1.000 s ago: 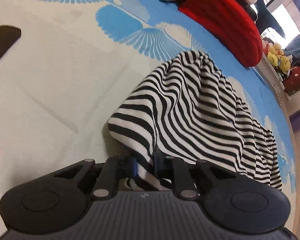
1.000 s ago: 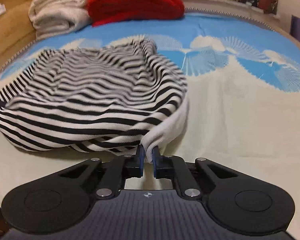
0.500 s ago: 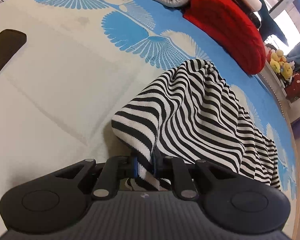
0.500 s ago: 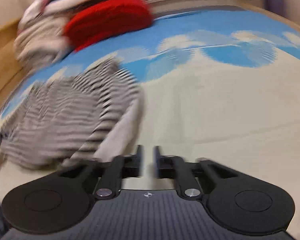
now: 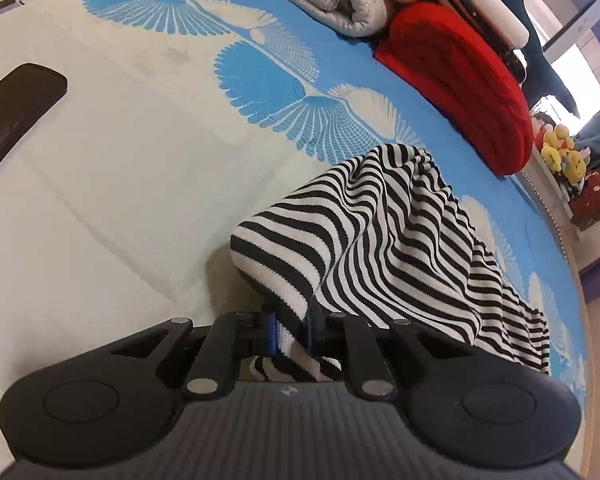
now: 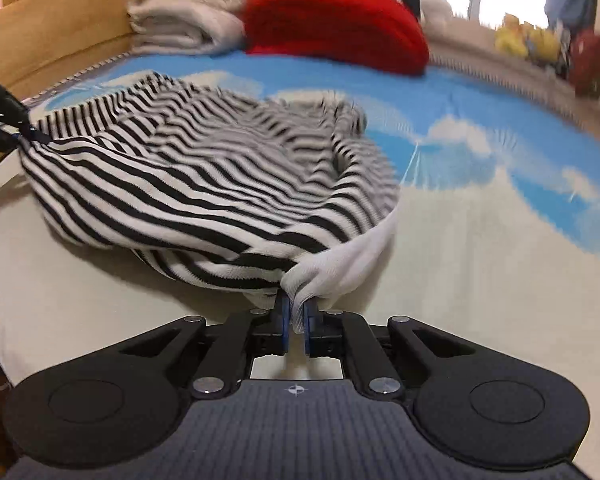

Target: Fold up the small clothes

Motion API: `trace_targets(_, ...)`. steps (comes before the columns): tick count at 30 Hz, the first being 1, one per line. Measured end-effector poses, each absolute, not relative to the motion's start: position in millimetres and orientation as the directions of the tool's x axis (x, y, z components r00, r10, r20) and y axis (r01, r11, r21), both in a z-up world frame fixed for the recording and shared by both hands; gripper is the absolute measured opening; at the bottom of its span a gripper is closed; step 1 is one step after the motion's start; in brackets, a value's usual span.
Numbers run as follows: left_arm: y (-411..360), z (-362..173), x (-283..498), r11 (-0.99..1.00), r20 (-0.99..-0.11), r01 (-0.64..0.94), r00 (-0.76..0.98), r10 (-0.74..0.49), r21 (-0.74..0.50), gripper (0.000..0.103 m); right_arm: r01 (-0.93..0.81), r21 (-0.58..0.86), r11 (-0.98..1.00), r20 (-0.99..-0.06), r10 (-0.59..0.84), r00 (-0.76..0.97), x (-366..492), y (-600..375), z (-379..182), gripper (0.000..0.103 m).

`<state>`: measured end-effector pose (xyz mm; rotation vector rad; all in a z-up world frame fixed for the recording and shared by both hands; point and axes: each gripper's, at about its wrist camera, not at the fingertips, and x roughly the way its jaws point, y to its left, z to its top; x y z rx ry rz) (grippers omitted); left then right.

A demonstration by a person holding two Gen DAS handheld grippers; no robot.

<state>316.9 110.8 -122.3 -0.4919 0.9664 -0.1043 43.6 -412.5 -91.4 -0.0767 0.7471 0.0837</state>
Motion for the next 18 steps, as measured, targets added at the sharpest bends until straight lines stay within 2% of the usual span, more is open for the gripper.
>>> trace_targets(6, 104.8, -128.2, 320.4, 0.89, -0.78, -0.084, 0.523, -0.344, -0.449, 0.012, -0.092, -0.136, 0.986, -0.72, -0.035, 0.693, 46.3, -435.0, -108.7, 0.005)
trace_targets(9, 104.2, -137.1, 321.5, 0.896, -0.81, -0.078, 0.468, -0.353, -0.436, 0.012, -0.163, -0.236, 0.958, -0.763, -0.079, 0.642, 49.4, -424.6, -129.6, 0.006)
trace_targets(10, 104.3, -137.6, 321.0, 0.899, -0.812, -0.064, 0.461, -0.358, -0.433, 0.013, -0.149, -0.289, 0.946, -0.755, -0.13, 0.643, 49.7, -422.2, -133.6, 0.002)
trace_targets(12, 109.9, -136.7, 320.2, 0.902, -0.809, -0.063, 0.472, -0.35, -0.427, 0.022, -0.09, -0.314, 0.945, -0.746, -0.187, 0.639, 50.4, -429.2, -130.1, 0.002)
trace_targets(14, 117.1, -134.4, 316.9, 0.912, -0.817, -0.091, 0.488, -0.309, -0.4, 0.054, 0.021, -0.232, 0.973, -0.753, -0.193, 0.63, 47.5, -445.3, -117.9, 0.006)
trace_targets(16, 120.6, -127.4, 311.2, 0.931, -0.813, -0.082, 0.519, -0.265, -0.356, 0.06, 0.114, -0.136, 0.984, -0.714, -0.177, 0.677, 36.4, -454.3, -102.1, 0.022)
trace_targets(18, 119.9, -119.6, 306.2, 0.948, -0.806, -0.068, 0.548, -0.225, -0.311, 0.073, 0.143, -0.069, 0.987, -0.643, -0.154, 0.75, 31.9, -452.4, -87.8, 0.03)
